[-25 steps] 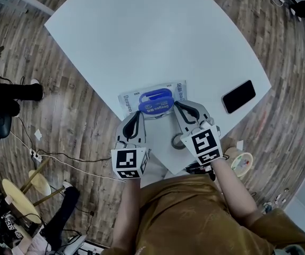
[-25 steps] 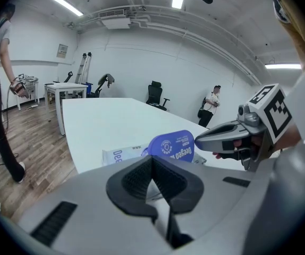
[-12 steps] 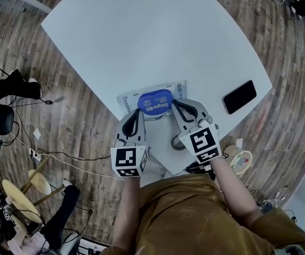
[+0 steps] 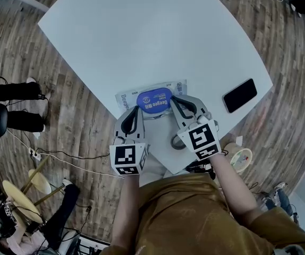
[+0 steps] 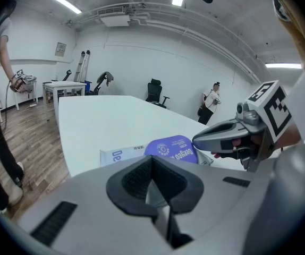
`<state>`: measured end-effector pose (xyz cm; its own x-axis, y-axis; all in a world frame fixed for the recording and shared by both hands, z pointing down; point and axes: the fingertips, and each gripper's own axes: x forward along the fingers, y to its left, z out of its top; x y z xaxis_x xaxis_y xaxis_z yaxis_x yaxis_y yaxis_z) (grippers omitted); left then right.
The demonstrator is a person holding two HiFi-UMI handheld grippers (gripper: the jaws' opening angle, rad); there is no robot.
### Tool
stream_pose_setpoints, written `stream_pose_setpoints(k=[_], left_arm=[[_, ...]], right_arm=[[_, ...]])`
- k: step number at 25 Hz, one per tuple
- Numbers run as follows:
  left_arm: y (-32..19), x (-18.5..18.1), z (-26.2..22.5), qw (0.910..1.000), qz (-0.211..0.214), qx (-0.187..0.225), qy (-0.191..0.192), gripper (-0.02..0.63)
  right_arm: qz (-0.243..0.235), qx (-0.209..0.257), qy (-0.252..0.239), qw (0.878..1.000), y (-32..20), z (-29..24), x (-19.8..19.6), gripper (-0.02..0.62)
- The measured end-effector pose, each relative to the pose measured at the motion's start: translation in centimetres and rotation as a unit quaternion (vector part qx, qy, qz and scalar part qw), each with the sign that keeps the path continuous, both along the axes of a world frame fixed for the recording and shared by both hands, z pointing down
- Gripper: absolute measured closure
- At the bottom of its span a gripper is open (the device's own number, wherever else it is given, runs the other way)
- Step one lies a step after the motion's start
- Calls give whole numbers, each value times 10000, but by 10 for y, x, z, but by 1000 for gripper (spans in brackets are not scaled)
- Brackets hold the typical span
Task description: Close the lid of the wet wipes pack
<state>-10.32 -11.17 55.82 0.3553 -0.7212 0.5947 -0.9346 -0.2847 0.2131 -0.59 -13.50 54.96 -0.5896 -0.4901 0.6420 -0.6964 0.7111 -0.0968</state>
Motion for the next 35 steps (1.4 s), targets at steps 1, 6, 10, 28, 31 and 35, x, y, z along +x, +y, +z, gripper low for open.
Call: stream_pose_setpoints(k=[1, 6, 10, 28, 31, 35], left_arm=[[0, 0, 1, 10000, 1, -2, 1, 609], [0, 2, 1, 10000, 21, -4, -60, 609], [-1, 1, 1, 9999, 49, 9, -138, 609], [-1, 2, 7, 9993, 124, -82, -340, 609], [-1, 4, 5, 9987, 216, -32, -467, 609], [-4, 3, -3, 9973, 353, 107, -642, 609]], right_arm=[[0, -3, 3, 10000, 0, 1, 0, 586], [-8, -14, 23, 10000, 0, 2, 1, 586], [-12, -18, 44, 10000, -1, 2, 0, 586], [-81, -94, 156, 9998, -2, 8, -4, 586], [-139, -113, 318, 9993, 0, 13, -3, 586], [-167, -204, 510, 9984, -1, 18, -4, 586]])
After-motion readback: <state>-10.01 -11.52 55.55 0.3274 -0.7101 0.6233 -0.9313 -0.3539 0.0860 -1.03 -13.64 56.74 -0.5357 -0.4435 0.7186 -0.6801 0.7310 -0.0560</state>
